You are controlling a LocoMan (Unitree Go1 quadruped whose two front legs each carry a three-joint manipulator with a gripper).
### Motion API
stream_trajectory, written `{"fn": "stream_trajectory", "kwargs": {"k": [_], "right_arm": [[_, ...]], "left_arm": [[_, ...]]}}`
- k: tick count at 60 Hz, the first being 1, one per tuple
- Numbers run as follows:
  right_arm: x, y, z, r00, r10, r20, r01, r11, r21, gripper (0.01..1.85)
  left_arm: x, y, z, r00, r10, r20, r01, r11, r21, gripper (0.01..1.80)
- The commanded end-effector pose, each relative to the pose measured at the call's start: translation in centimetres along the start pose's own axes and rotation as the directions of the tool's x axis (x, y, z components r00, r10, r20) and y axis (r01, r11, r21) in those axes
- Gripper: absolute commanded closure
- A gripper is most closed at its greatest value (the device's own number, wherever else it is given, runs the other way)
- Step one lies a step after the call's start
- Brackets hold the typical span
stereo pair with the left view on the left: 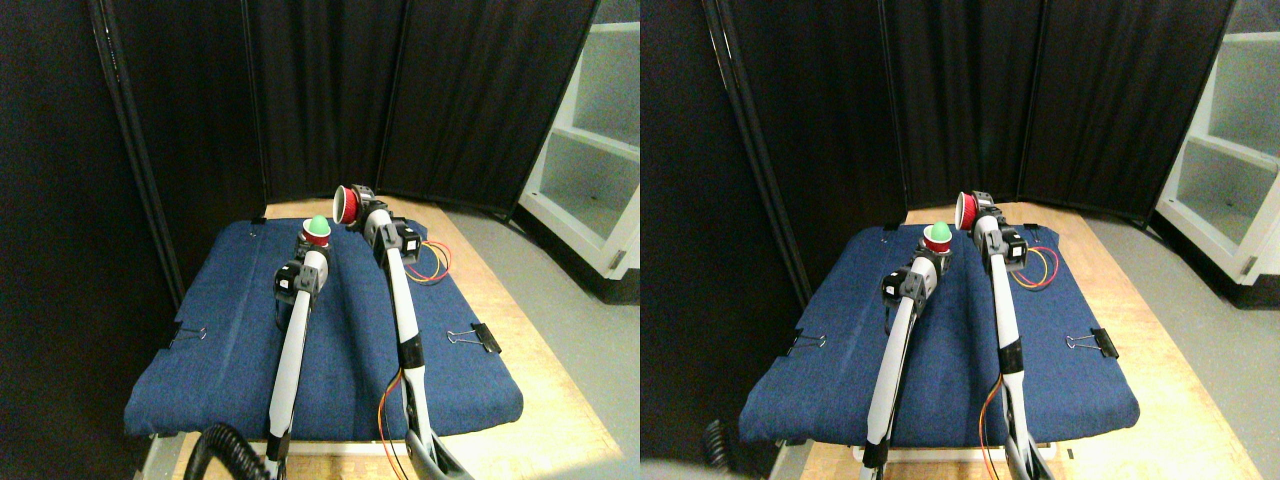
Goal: Pour (bimanual)
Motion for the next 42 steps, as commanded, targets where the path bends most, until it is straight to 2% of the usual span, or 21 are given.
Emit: {"fn": "stream_trajectory", "kwargs": {"k": [1, 3, 6, 10, 11, 12, 15, 17, 20, 21, 23, 28, 31, 33, 36, 41, 42], "right_arm": [[0.0, -0.6, 0.3, 0.996, -0.033, 0.087, 0.023, 0.993, 0.113, 1.39], [0.0, -1.0, 0.1, 0.994, -0.020, 0.107, 0.003, 0.989, 0.151, 1.39], [-0.3, -1.5, -0.2, 0.991, -0.061, 0.120, 0.032, 0.974, 0.226, 1.41], [-0.3, -1.8, -0.4, 0.988, -0.071, 0.134, 0.035, 0.966, 0.257, 1.39], [-0.5, -2.1, -0.6, 0.982, -0.107, 0.153, 0.055, 0.950, 0.308, 1.38], [-0.5, -2.4, -0.7, 0.982, -0.086, 0.170, 0.025, 0.942, 0.334, 1.37], [-0.7, -2.7, -0.8, 0.977, -0.108, 0.186, 0.036, 0.935, 0.352, 1.38], [-0.9, -3.0, -1.0, 0.971, -0.128, 0.200, 0.040, 0.918, 0.395, 1.39], [-1.2, -3.6, -1.2, 0.962, -0.168, 0.217, 0.039, 0.867, 0.497, 1.40], [-1.2, -3.6, -1.2, 0.962, -0.168, 0.217, 0.039, 0.867, 0.497, 1.40], [-1.4, -4.2, -1.5, 0.955, -0.178, 0.237, 0.018, 0.832, 0.555, 1.41], [-1.7, -5.1, -1.9, 0.943, -0.232, 0.239, 0.019, 0.753, 0.657, 1.41], [-1.8, -5.5, -2.1, 0.937, -0.254, 0.241, 0.032, 0.746, 0.665, 1.41], [-1.8, -6.1, -2.4, 0.934, -0.264, 0.243, 0.020, 0.715, 0.699, 1.41], [-1.8, -6.7, -2.8, 0.929, -0.275, 0.246, 0.016, 0.696, 0.718, 1.39], [-1.8, -7.4, -3.4, 0.926, -0.274, 0.259, 0.001, 0.690, 0.724, 1.38], [-1.8, -7.6, -3.6, 0.925, -0.277, 0.260, -0.003, 0.678, 0.735, 1.38]], "left_arm": [[0.5, -0.8, 0.3, 0.999, -0.048, 0.018, 0.049, 0.999, -0.012, 1.48], [0.6, -0.7, 0.3, 0.999, -0.048, 0.017, 0.048, 0.999, -0.012, 1.48], [0.8, -0.6, 0.5, 0.999, -0.048, 0.009, 0.048, 0.999, -0.007, 1.48], [0.8, -0.5, 0.6, 0.999, -0.047, 0.010, 0.047, 0.999, -0.005, 1.48], [1.0, -0.4, 0.8, 0.999, -0.048, 0.009, 0.048, 0.999, -0.004, 1.48], [1.0, -0.4, 0.9, 0.999, -0.047, 0.013, 0.047, 0.999, -0.002, 1.48], [1.0, -0.3, 0.9, 0.999, -0.046, 0.014, 0.046, 0.999, -0.006, 1.48], [1.1, -0.3, 1.1, 0.999, -0.046, 0.015, 0.046, 0.999, -0.007, 1.48], [1.2, -0.2, 1.2, 0.999, -0.046, 0.016, 0.046, 0.999, -0.013, 1.48], [1.2, -0.2, 1.2, 0.999, -0.046, 0.016, 0.046, 0.999, -0.013, 1.48], [1.2, -0.1, 1.2, 0.999, -0.044, 0.022, 0.044, 0.999, -0.016, 1.48], [1.4, 0.2, 1.5, 0.999, -0.039, 0.025, 0.040, 0.999, -0.025, 1.48], [1.4, 0.2, 1.5, 0.999, -0.038, 0.028, 0.039, 0.999, -0.036, 1.48], [1.5, 0.4, 1.6, 0.999, -0.038, 0.020, 0.039, 0.999, -0.034, 1.48], [1.8, 0.7, 1.8, 0.999, -0.037, 0.027, 0.038, 0.999, -0.036, 1.48], [1.9, 0.9, 1.9, 0.999, -0.038, 0.029, 0.039, 0.999, -0.037, 1.48], [2.0, 1.0, 1.9, 0.999, -0.039, 0.036, 0.041, 0.998, -0.044, 1.48]]}}
